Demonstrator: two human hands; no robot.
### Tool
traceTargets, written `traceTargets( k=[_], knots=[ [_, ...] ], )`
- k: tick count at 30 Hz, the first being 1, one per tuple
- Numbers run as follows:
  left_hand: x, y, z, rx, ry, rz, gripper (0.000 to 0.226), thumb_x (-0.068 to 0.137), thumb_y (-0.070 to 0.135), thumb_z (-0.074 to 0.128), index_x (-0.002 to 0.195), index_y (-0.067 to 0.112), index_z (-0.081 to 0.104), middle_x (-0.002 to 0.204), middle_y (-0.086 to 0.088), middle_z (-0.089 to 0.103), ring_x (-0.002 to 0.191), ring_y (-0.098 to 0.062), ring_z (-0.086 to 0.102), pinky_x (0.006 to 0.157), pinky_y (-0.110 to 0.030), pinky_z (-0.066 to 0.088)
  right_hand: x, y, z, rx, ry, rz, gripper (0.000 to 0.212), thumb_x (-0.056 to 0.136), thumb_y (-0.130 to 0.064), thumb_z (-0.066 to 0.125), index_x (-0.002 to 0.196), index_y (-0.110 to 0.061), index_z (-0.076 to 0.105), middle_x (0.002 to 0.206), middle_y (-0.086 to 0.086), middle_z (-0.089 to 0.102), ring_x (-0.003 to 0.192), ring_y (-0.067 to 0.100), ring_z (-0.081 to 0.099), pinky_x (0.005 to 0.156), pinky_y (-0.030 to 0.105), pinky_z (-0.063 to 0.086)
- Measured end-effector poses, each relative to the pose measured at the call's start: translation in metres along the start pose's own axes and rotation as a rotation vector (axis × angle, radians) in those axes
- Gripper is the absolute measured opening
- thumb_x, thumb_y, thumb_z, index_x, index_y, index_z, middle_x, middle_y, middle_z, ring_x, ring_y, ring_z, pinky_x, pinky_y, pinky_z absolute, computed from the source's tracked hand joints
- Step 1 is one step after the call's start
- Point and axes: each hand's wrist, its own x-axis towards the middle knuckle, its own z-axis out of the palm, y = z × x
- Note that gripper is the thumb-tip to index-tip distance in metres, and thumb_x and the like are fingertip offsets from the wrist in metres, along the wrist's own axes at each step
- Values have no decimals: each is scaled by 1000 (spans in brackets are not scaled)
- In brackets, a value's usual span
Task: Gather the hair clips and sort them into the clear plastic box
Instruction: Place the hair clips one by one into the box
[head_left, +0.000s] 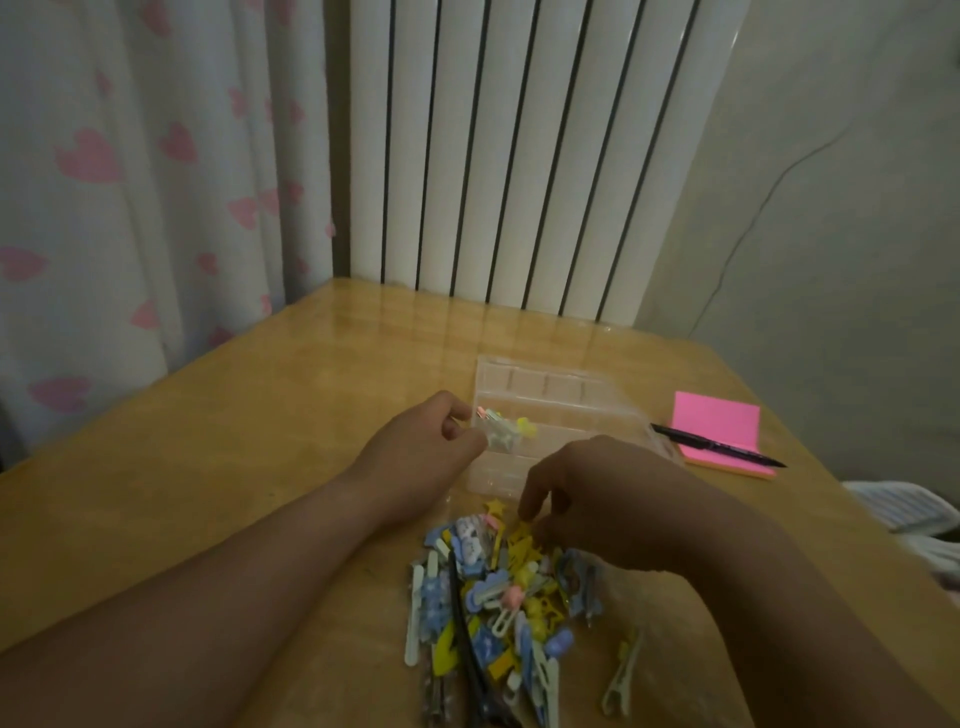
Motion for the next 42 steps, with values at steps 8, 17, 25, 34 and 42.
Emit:
traceTargets(
  k=[8,17,25,34,42],
  knots=[
    [1,-2,1,17,3,5,35,102,45,59,133,28,59,101,11,65,92,-8,63,85,-37,53,2,0,1,-6,12,23,18,92,-43,75,109,-35,74,104,-13,69,97,8,65,92,36,59],
    [2,-6,3,8,-8,7,37,102,48,58,134,30,57,100,13,65,90,-9,63,80,-35,52,1,-4,0,-39,5,20,18,93,-42,75,110,-38,74,105,-14,70,98,6,65,91,35,60],
    [4,-10,6,1,-13,13,38,101,54,55,132,32,55,94,13,63,79,-12,59,68,-34,46,10,21,-20,356,450,83,6,95,-37,74,89,-35,72,82,-12,70,75,1,65,66,20,49],
    [5,-9,5,20,-27,-9,60,84,68,47,133,35,56,97,15,65,89,-16,64,80,-40,55,105,42,-31,342,123,442,24,85,-28,85,92,-5,83,83,9,77,68,19,62,56,27,49],
    [3,-4,2,54,-46,-19,66,82,70,45,136,33,55,105,16,65,98,-19,64,91,-44,56,108,33,-31,221,-1,518,26,86,-26,79,69,-8,69,56,2,55,47,18,43,46,21,34]
  ],
)
